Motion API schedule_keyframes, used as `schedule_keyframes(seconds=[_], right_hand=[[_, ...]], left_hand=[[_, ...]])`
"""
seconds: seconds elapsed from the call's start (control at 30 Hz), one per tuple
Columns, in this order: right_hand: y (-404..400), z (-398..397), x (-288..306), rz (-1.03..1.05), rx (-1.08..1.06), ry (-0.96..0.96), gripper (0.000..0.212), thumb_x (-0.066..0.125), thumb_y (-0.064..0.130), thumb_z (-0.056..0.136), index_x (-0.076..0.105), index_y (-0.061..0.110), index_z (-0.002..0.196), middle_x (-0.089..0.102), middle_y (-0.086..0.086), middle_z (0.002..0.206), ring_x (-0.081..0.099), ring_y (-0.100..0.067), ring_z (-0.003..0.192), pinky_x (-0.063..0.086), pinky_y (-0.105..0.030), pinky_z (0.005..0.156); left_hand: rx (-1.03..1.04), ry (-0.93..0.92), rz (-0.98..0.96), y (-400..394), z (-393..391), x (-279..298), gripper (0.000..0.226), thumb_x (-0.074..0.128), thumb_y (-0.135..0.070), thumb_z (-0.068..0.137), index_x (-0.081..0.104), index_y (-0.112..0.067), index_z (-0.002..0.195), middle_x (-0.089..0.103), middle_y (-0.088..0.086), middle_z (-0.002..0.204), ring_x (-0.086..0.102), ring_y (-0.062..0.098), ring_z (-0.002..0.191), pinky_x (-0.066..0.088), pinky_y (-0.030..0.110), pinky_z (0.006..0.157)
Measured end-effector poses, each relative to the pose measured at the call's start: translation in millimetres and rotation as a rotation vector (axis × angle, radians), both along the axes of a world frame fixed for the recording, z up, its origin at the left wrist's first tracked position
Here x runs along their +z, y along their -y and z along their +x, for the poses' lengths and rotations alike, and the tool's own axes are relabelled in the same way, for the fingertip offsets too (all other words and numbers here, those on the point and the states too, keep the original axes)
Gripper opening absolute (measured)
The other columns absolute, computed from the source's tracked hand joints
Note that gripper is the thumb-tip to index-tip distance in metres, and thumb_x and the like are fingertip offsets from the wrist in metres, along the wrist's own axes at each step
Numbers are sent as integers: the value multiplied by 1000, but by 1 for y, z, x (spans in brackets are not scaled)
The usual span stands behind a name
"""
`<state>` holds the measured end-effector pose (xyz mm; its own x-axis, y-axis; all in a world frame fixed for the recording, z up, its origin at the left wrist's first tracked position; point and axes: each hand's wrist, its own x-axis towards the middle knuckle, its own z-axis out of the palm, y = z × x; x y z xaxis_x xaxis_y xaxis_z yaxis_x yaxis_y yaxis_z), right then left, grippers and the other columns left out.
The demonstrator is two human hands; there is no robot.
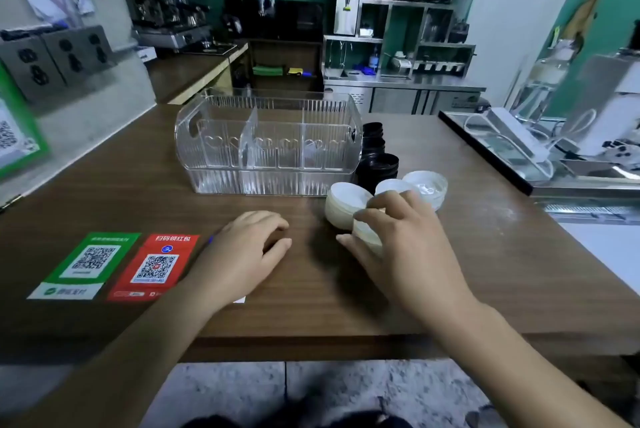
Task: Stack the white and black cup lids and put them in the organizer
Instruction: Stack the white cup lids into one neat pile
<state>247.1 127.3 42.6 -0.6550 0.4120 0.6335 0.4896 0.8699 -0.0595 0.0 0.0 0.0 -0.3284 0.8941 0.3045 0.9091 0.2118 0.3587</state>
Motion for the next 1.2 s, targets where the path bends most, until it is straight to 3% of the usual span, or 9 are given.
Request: schedule_keyframes(seconds=[0.23,0.4,0.57,0.7,0.8,0.87,1.0,1.1,1.2], right_hand=[[-19,14,-22,-18,-18,-31,38,60,45,100,81,20,80,65,6,92,60,-32,88,41,-46,79],[-19,15,-22,-195,-25,-134,15,86,35,91,79,27,81,66,12,90,60,-25,93,31,-41,86],[-26,26,-19,-422,27,-236,12,91,30,89,79,32,88,73,17,100,65,-14,102,43,-52,102],[-23,31,1,-394,87,-341,8,85,29,97,81,34,91,74,16,101,68,-14,103,49,-46,100],[-8,26,15,-651,198,-512,13,80,23,102,79,24,89,76,8,89,69,-8,88,51,-27,84],[4,16,18,-937,304,-607,21,74,22,106,78,13,87,75,-1,84,65,-12,81,50,-28,82],[29,-6,13,-1593,438,-770,33,62,24,111,82,9,89,76,-4,83,70,-11,77,58,-32,83],[33,-14,2,-1723,466,-763,34,60,22,111,84,17,88,80,-7,92,72,-10,77,57,-32,84],[33,-17,-11,-1608,446,-715,19,63,21,111,81,13,108,82,-9,101,73,-13,85,59,-32,87]], left_hand=[[-28,16,17,-3,-4,-3,31,66,-42,113,75,-28,140,69,-14,151,56,12,149,39,30,119],[-27,20,64,-2,-5,-4,26,71,-38,111,78,-27,134,72,-14,145,60,11,143,39,25,113],[-92,72,133,2,-4,0,20,79,-31,107,81,-30,126,73,-25,132,62,2,136,47,31,119],[-160,210,230,7,25,14,50,85,-32,102,71,-39,149,65,-34,143,55,-13,139,36,7,115],[-262,377,312,7,50,21,89,95,-25,94,49,-43,169,58,-29,161,54,-4,152,46,21,122],[-331,528,342,8,60,25,105,98,-15,91,39,-44,173,52,-28,168,57,3,153,54,29,120],[-369,676,375,11,60,26,100,95,1,90,48,-37,170,54,-15,165,67,22,143,65,37,107],[-311,628,395,15,44,16,82,97,2,87,65,-24,159,59,-3,155,70,31,130,65,38,96],[-317,598,358,21,34,8,79,100,-1,85,69,-23,155,63,-4,150,72,31,124,66,44,98]])
